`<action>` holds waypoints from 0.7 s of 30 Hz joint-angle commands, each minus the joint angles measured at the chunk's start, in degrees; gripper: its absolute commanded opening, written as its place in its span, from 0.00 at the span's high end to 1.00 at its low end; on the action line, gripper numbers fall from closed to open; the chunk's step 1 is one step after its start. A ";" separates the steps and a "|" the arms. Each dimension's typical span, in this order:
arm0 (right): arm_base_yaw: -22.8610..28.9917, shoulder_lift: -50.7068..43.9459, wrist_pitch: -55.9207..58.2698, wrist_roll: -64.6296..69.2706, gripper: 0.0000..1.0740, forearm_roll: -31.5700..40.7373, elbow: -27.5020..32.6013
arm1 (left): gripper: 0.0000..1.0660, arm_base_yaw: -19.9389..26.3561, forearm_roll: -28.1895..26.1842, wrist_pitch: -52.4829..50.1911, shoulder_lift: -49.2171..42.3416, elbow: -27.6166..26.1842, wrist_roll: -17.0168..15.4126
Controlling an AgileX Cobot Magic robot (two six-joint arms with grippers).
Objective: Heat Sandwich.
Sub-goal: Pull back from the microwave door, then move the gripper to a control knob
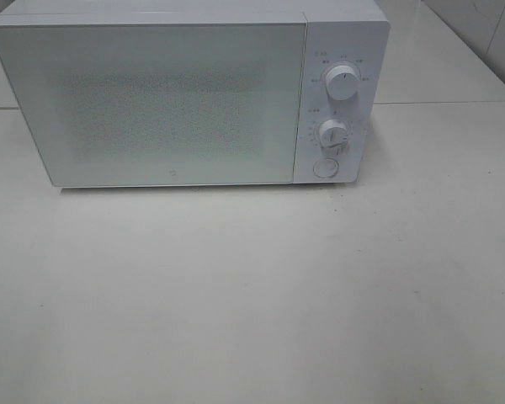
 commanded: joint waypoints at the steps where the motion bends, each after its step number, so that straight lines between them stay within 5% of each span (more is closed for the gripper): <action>1: -0.40 3.61 -4.30 -0.34 0.30 0.06 0.11 | 0.08 0.17 -0.46 -0.74 -1.32 0.11 -0.11; 21: -0.40 26.47 -31.63 -0.11 0.30 0.06 0.11 | 0.08 0.17 -0.46 -0.74 -1.32 0.11 -0.11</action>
